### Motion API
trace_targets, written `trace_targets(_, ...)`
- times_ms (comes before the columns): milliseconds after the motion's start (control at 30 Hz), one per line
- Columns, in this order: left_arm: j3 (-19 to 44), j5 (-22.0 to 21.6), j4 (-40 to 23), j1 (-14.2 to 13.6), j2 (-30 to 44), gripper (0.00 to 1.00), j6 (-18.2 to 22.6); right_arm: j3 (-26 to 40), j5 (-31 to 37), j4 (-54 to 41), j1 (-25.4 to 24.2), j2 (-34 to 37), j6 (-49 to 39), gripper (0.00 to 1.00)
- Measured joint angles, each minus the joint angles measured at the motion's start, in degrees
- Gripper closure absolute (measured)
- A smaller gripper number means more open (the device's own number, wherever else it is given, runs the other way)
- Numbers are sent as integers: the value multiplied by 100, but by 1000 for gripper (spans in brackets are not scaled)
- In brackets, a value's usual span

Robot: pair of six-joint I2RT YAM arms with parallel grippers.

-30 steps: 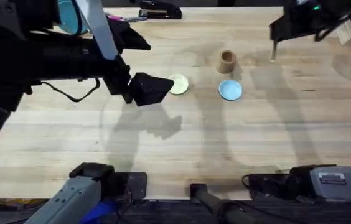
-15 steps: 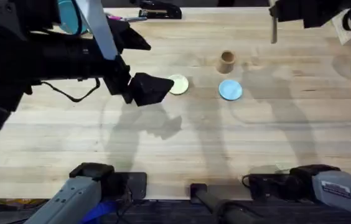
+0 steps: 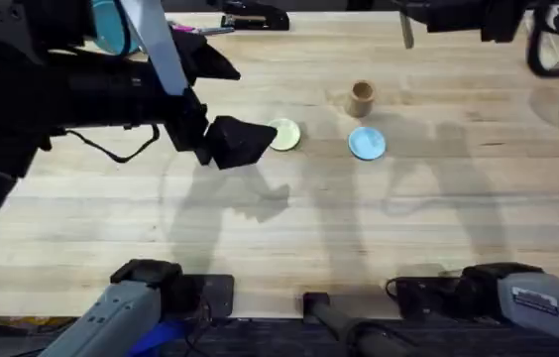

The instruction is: Pick up a utensil and set it on the pink plate, then put the other utensil in the container.

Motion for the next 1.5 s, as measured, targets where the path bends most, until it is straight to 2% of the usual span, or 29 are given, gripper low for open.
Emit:
trace_targets(33, 0, 0, 0, 0, 0, 5, 0, -215, -637, 416, -165, 0, -359, 969)
trace_targets(100, 0, 0, 0, 0, 0, 5, 0, -381, -1044, 695, -273, 0, -530, 968)
trace_targets(367, 0, 0, 0, 0, 0, 5, 0, -1099, -2336, 1783, -610, 0, -1300, 968)
trace_targets(600, 0, 0, 0, 0, 0, 4, 0, -1722, -3325, 2723, -947, 104, -1437, 968)
trace_targets(1000, 0, 0, 0, 0, 0, 4, 0, -1770, -4032, 3541, -1120, 1079, -1208, 968)
trace_targets(1267, 0, 0, -1, 0, 0, 4, 0, -1777, -4156, 4159, -1153, 1802, -1087, 968)
trace_targets(1500, 0, 0, 0, 0, 0, 5, 0, -1781, -4210, 4241, -1284, 2299, -1026, 968)
